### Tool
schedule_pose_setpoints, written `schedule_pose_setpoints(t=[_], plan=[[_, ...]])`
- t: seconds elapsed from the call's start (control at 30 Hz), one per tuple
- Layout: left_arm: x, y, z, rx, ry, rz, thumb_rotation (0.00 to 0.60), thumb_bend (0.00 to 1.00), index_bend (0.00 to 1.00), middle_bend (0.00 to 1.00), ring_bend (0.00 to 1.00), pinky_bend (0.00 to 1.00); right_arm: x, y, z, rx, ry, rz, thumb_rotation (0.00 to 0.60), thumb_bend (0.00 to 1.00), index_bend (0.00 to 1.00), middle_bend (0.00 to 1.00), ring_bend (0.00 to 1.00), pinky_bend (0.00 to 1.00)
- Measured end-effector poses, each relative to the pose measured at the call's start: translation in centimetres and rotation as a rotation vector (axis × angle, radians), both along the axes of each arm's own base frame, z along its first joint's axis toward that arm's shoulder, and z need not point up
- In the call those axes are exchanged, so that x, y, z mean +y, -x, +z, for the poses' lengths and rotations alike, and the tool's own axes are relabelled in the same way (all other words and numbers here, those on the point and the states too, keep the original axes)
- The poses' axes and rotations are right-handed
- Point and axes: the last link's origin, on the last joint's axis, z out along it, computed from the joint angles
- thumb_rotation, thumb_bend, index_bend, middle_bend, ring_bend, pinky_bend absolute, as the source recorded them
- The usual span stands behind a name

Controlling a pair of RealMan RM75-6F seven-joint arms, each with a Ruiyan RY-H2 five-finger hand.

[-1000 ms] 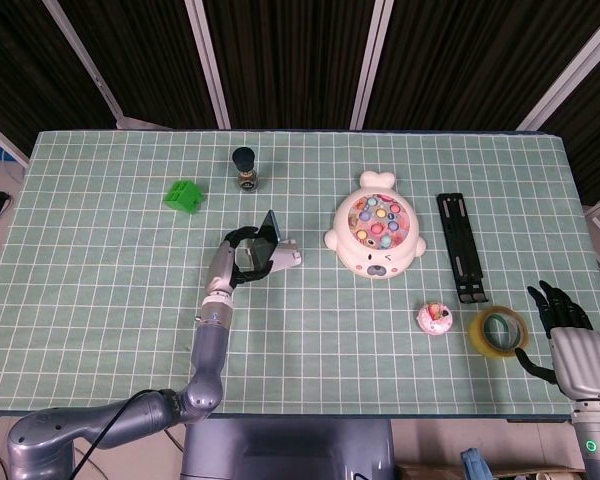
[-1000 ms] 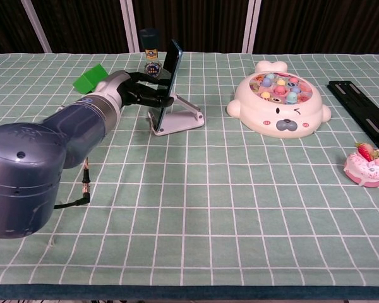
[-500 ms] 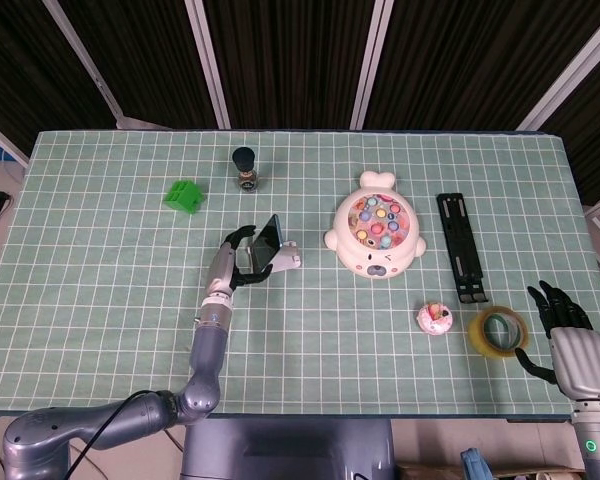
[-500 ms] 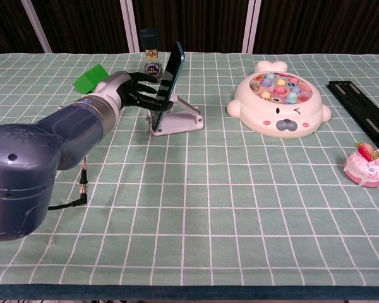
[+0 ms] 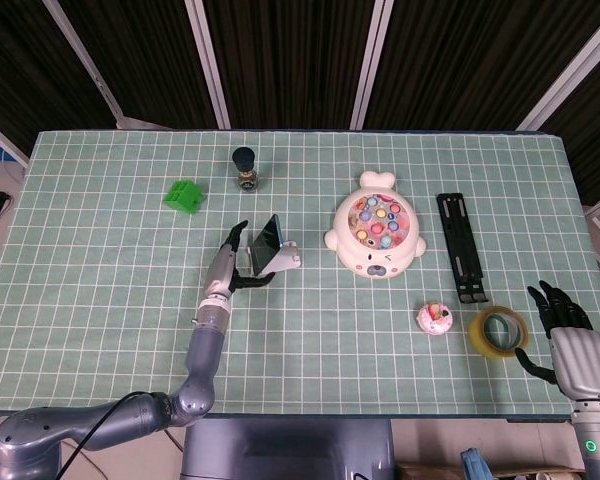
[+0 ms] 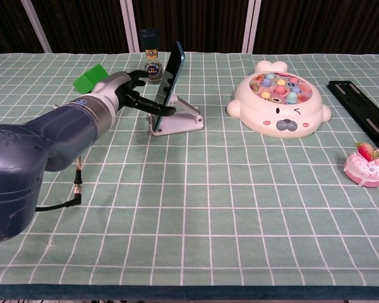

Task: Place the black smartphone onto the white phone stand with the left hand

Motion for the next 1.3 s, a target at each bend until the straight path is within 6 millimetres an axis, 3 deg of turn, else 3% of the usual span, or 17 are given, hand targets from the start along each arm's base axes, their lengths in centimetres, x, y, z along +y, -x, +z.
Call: schedule_pose_setpoints(t=[0.43,0.77,1.13,1.3], plan=[[-1.3,0.7,1.9,0.023,0.01,-0.055,0.6,0.1,0.0,0.0,0.0,0.0,0.0,0.0,0.0,0.002,0.001,0.001,0.6,0.36,0.07,0.0,0.0,0.15],[-3.8,2.5,6.3,0.051,-0.053,-0.114,0.6,0.1,0.0,0.0,0.0,0.0,0.2,0.0,0.0,0.005,0.003,0.003,0.6,0.36,0.07,0.0,0.0,0.15],[-8.7,8.2,13.5,0.354,-0.217,-0.331,0.6,0.1,0.0,0.0,0.0,0.0,0.4,0.0,0.1,0.008,0.009,0.005,0.6,0.36,0.07,0.0,0.0,0.15],[-13.0,12.8,17.2,0.585,-0.275,-0.438,0.6,0.1,0.0,0.0,0.0,0.0,0.5,0.0,0.1,0.01,0.011,0.005,0.6,0.36,0.07,0.0,0.0,0.15]])
